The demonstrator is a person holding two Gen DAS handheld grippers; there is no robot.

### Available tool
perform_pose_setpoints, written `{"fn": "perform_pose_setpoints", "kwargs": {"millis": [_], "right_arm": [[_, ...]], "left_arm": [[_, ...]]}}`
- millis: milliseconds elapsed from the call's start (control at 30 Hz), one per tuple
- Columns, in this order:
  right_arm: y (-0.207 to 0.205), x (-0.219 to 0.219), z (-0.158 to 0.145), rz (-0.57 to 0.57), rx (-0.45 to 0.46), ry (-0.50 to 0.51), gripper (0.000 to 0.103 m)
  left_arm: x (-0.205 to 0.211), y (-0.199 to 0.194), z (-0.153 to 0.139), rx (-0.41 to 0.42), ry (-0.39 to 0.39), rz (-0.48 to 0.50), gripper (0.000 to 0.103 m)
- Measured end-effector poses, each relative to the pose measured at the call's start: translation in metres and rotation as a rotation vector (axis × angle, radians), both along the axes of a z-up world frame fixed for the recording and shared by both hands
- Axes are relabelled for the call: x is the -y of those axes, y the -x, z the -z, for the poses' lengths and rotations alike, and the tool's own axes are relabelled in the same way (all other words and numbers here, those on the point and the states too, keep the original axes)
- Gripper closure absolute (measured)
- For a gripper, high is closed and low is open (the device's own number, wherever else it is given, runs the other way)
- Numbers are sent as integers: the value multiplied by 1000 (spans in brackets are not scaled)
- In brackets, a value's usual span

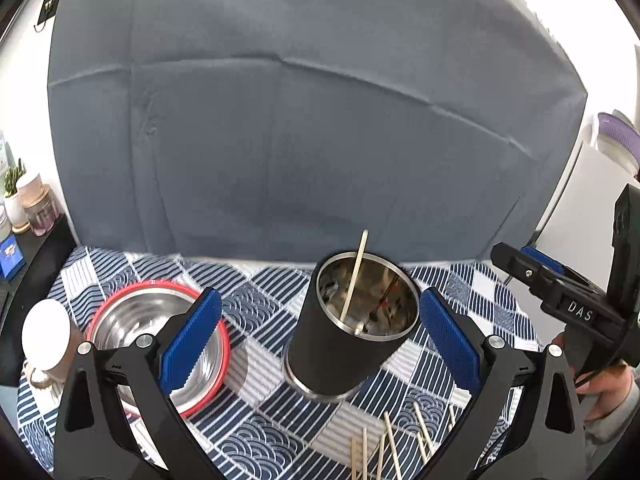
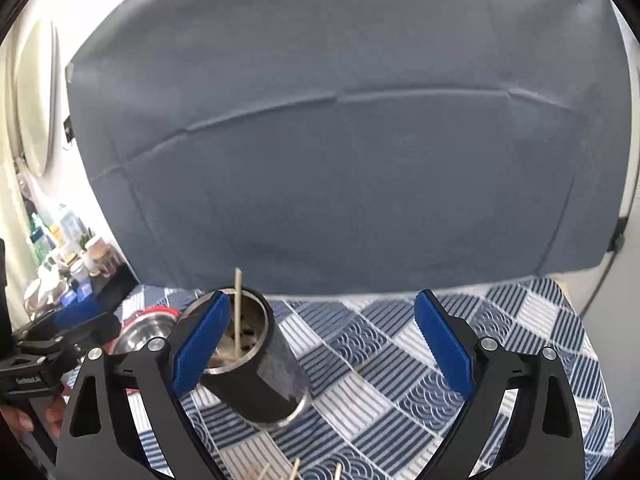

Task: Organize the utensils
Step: 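Move both grippers back down toward the remaining wooden sticks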

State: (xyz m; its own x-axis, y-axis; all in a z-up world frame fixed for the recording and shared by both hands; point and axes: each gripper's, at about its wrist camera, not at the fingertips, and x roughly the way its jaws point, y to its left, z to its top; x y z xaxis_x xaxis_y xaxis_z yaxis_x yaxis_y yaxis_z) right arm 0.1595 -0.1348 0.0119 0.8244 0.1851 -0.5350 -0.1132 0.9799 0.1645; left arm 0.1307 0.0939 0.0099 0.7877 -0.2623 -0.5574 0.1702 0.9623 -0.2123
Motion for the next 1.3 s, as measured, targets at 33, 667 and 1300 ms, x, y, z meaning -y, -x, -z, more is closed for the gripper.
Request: {"fn": "perform_pose_setpoints", "kwargs": {"millis": [33, 667, 1300], "right_arm": [[1, 1, 4, 9, -15, 4, 14], [43, 23, 85, 88, -228, 108, 14], [88, 42, 153, 112, -418, 129, 14]], "left_arm": [[1, 2, 3, -13, -8, -7, 6], [24, 33, 93, -268, -80, 44, 6], [42, 47, 157, -466, -151, 83, 6]]}}
